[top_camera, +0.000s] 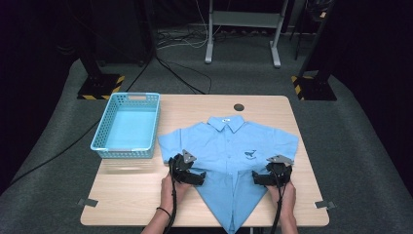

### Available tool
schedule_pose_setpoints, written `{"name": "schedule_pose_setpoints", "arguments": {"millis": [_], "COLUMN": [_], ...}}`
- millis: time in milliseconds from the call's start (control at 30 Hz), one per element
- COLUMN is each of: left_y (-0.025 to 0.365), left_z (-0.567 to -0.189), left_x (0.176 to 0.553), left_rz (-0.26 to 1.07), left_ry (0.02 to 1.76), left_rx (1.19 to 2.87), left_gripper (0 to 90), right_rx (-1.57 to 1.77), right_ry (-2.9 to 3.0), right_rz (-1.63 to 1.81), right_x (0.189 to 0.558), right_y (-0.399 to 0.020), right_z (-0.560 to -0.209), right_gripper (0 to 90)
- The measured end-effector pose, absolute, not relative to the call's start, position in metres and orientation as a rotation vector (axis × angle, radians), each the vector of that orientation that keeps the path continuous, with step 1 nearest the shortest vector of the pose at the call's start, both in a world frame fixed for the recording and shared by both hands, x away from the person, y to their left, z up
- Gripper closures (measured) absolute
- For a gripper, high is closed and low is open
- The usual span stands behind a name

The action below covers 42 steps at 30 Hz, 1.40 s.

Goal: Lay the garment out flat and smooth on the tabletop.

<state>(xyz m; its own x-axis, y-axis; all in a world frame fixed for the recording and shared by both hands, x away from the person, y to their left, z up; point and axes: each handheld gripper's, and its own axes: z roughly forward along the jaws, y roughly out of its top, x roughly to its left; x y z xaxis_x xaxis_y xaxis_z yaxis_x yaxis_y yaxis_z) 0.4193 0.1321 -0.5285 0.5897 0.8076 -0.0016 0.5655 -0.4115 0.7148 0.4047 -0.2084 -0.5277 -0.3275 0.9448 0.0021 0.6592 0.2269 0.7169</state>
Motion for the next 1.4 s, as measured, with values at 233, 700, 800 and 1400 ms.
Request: {"name": "schedule_pose_setpoints", "arguments": {"millis": [233,700,800,1400], "left_y": [0.131,0.126,0.125,0.123], "left_z": [-0.528,-0.528,-0.528,-0.528], "left_x": [0.427,0.447,0.452,0.463], "left_rz": [0.459,0.467,0.469,0.478], "left_ry": [1.098,1.115,1.120,1.121], "left_rx": [2.124,2.122,2.117,2.114], "left_gripper": [0.0,0.0,0.0,0.4], "right_rx": [1.482,1.501,1.503,1.530], "right_ry": [2.062,2.049,2.042,2.003], "right_rz": [0.871,0.865,0.864,0.859], "right_x": [0.420,0.442,0.448,0.454], "right_y": [-0.207,-0.207,-0.208,-0.210], "right_z": [-0.528,-0.527,-0.527,-0.527], "right_gripper": [0.0,0.0,0.0,1.0]}}
